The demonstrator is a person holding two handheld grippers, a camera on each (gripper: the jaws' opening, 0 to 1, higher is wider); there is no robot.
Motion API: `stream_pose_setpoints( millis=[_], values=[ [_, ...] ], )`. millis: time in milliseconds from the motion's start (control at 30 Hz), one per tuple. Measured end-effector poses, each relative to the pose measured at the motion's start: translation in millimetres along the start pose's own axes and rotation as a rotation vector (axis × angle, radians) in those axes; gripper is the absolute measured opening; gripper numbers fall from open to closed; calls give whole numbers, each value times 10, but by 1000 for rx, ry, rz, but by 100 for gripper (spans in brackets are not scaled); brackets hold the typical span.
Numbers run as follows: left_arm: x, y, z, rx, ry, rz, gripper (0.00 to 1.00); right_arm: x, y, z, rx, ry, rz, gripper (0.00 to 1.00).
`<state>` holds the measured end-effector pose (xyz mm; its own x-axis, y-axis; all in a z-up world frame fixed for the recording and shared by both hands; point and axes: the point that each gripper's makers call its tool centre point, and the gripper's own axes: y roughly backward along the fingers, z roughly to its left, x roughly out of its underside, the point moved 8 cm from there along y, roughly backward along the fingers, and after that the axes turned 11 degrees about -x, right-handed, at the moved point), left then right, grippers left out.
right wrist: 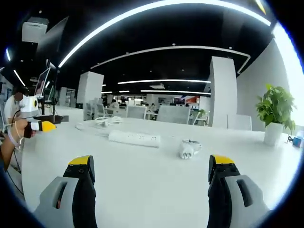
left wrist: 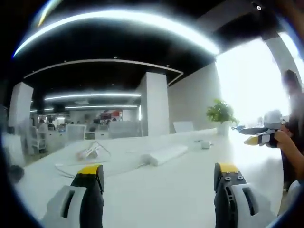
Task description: Straighten the power strip on the desk, plug the charger into it
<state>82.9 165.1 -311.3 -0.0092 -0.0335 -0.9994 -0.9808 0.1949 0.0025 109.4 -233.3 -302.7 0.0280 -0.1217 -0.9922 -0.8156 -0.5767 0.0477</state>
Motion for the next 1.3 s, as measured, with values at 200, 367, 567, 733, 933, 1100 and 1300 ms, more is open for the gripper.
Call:
stream_pose_setpoints(
  millis=[200, 367, 567, 733, 933, 1100, 1300],
  values=[
    [41, 32, 48, -23, 8, 1, 99, 8, 23, 23, -7, 20, -3, 100],
    [68, 47, 86, -39, 16, 22, 99, 30, 1, 76, -43, 1, 4, 100],
    [76, 79, 78, -30, 13, 38, 99, 54, 4, 127, -83, -41, -2, 100],
    [88, 83, 72, -23, 21, 49, 99, 53, 30, 145, -100, -57, 10, 100],
    [74, 84, 82, -34, 19, 52, 99, 38, 17, 115, -100, -45, 0, 99],
    [29, 67, 58, -25, 3, 55, 99, 20, 21, 122, -106, -37, -9, 99],
    [-107, 11, 47, -7, -64, 41, 99, -5, 30, 136, -113, -21, -25, 98]
  ],
)
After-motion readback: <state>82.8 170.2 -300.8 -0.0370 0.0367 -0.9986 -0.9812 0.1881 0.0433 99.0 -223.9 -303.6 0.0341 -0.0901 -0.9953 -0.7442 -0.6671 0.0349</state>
